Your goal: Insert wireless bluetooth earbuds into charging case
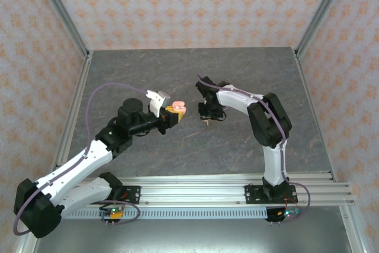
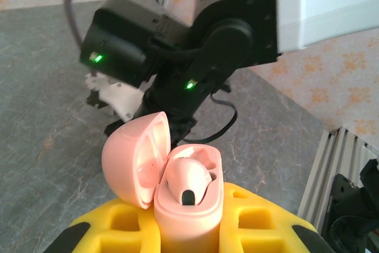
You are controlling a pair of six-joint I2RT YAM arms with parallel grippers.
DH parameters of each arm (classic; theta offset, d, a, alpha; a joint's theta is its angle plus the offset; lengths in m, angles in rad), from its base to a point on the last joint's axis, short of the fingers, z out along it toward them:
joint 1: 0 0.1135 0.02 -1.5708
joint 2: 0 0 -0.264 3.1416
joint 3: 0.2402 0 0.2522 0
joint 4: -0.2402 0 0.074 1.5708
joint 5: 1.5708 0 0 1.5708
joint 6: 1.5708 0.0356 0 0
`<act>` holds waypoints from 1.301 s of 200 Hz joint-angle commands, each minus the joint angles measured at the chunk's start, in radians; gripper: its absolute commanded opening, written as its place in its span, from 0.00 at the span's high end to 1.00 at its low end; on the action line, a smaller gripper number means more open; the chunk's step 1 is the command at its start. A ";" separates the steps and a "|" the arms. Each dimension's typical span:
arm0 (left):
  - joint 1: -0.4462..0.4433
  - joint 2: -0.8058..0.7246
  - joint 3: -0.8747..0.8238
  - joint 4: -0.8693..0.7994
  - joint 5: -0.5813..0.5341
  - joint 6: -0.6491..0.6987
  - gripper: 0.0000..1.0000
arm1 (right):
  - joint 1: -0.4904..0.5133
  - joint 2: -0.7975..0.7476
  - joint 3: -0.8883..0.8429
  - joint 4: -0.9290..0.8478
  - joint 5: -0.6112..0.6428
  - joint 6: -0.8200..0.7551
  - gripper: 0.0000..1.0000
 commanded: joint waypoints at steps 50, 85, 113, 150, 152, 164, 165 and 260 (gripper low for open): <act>0.008 0.127 -0.065 0.170 -0.053 -0.091 0.93 | -0.073 -0.161 -0.136 0.186 -0.193 0.086 0.81; 0.006 0.162 -0.132 0.315 -0.063 -0.119 0.93 | -0.086 -0.234 -0.164 0.235 -0.244 0.107 0.81; 0.006 0.172 -0.181 0.418 -0.079 -0.142 0.93 | -0.086 -0.292 -0.173 0.271 -0.268 0.117 0.81; 0.006 0.202 -0.185 0.429 -0.078 -0.150 0.93 | -0.085 -0.342 -0.171 0.302 -0.293 0.117 0.81; 0.006 0.203 -0.186 0.430 -0.077 -0.150 0.93 | -0.086 -0.345 -0.172 0.304 -0.296 0.118 0.81; 0.007 0.215 -0.185 0.438 -0.074 -0.153 0.93 | -0.085 -0.361 -0.175 0.322 -0.307 0.122 0.81; 0.007 0.217 -0.185 0.438 -0.074 -0.154 0.93 | -0.086 -0.362 -0.175 0.324 -0.308 0.122 0.81; 0.001 0.338 -0.144 0.498 -0.042 -0.207 0.92 | -0.070 -0.508 -0.234 0.501 -0.386 0.134 0.81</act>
